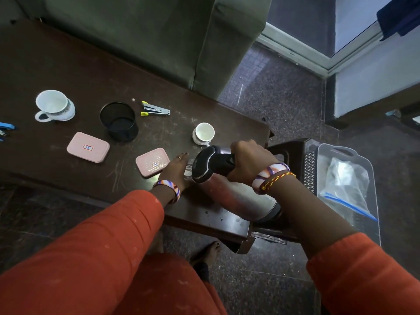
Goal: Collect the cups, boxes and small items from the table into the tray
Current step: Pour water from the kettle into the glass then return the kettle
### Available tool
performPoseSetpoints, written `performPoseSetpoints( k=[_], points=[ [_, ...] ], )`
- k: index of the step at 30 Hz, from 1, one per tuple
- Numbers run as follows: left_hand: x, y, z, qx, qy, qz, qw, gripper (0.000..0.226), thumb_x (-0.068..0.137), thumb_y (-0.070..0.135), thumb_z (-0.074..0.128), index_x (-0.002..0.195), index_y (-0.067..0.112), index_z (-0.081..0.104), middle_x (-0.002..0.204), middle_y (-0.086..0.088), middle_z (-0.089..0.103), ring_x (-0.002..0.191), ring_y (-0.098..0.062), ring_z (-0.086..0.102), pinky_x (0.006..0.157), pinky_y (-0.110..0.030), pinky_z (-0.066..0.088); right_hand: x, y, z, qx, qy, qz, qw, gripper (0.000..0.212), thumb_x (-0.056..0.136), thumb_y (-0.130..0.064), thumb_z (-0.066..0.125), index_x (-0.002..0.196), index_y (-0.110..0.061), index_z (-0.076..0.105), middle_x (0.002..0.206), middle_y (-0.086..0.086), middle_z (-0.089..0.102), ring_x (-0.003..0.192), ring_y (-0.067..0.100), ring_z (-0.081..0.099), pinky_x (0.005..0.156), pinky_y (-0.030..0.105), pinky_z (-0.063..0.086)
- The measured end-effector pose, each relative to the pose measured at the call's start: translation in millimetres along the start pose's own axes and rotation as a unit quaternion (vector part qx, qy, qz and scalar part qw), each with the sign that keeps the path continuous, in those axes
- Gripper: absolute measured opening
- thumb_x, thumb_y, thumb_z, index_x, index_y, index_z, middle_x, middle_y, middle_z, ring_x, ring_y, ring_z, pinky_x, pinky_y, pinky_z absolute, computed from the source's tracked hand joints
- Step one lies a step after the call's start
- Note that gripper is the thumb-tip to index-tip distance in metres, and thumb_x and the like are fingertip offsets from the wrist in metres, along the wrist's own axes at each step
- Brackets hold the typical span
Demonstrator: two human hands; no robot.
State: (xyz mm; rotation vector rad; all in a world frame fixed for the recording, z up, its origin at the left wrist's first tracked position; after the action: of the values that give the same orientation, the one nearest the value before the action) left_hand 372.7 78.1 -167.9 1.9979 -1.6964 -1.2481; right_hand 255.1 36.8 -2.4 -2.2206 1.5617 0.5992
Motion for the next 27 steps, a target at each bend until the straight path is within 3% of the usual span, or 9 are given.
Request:
performPoseSetpoints(
  k=[5, 10, 17, 24, 27],
  points=[
    [1.3, -1.9, 1.0, 0.000, 0.003, -0.002, 1.000, 0.081, 0.077, 0.019, 0.067, 0.144, 0.003, 0.024, 0.152, -0.018, 0.029, 0.141, -0.027, 0.028, 0.114, -0.027, 0.021, 0.3, 1.7, -4.8, -0.011, 0.007, 0.005, 1.000, 0.033, 0.070, -0.026, 0.071, 0.092, -0.006, 0.059, 0.085, 0.010, 0.052, 0.070, 0.026, 0.049, 0.057, 0.027, 0.036],
    [2.0, -2.4, 1.9, 0.008, -0.006, -0.005, 1.000, 0.087, 0.075, 0.023, 0.072, 0.144, 0.004, 0.023, 0.153, -0.017, 0.027, 0.142, -0.026, 0.027, 0.114, -0.026, 0.021, -0.7, 4.2, -6.6, -0.014, 0.002, 0.000, 1.000, 0.028, 0.071, -0.027, 0.072, 0.081, -0.015, 0.049, 0.081, 0.007, 0.047, 0.068, 0.024, 0.047, 0.045, 0.019, 0.025],
    [2.3, -1.2, 1.2, 0.012, -0.005, 0.000, 1.000, 0.085, 0.074, 0.020, 0.072, 0.143, 0.003, 0.025, 0.151, -0.019, 0.029, 0.141, -0.028, 0.028, 0.114, -0.027, 0.021, -1.3, 4.6, -9.6, -0.008, -0.002, 0.003, 1.000, 0.027, 0.069, -0.024, 0.072, 0.083, -0.011, 0.053, 0.082, 0.009, 0.050, 0.070, 0.026, 0.050, 0.059, 0.029, 0.040],
    [1.5, -0.9, 1.8, 0.011, 0.004, 0.002, 1.000, 0.084, 0.075, 0.020, 0.072, 0.143, 0.002, 0.026, 0.151, -0.019, 0.030, 0.141, -0.027, 0.028, 0.113, -0.026, 0.021, -1.9, 4.4, -9.1, -0.002, -0.003, 0.002, 1.000, 0.030, 0.069, -0.024, 0.073, 0.089, -0.006, 0.058, 0.080, 0.008, 0.050, 0.069, 0.025, 0.051, 0.058, 0.030, 0.042],
    [1.8, -0.6, 1.3, 0.009, 0.005, 0.003, 1.000, 0.084, 0.075, 0.019, 0.072, 0.143, 0.002, 0.026, 0.151, -0.019, 0.029, 0.142, -0.027, 0.028, 0.113, -0.027, 0.021, -1.2, 3.4, -9.5, -0.007, -0.006, -0.003, 1.000, 0.028, 0.069, -0.023, 0.073, 0.086, -0.009, 0.056, 0.079, 0.008, 0.050, 0.067, 0.025, 0.050, 0.050, 0.024, 0.037]
  ],
)
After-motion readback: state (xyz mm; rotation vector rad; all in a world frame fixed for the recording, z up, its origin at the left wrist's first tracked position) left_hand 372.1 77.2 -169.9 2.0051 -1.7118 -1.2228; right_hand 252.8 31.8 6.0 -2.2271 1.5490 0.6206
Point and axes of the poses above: each hand's wrist, its own x-axis towards the middle knuckle, its own z-axis out of the palm, y = z × x, the point moved 5 cm from there along x, towards the middle knuckle
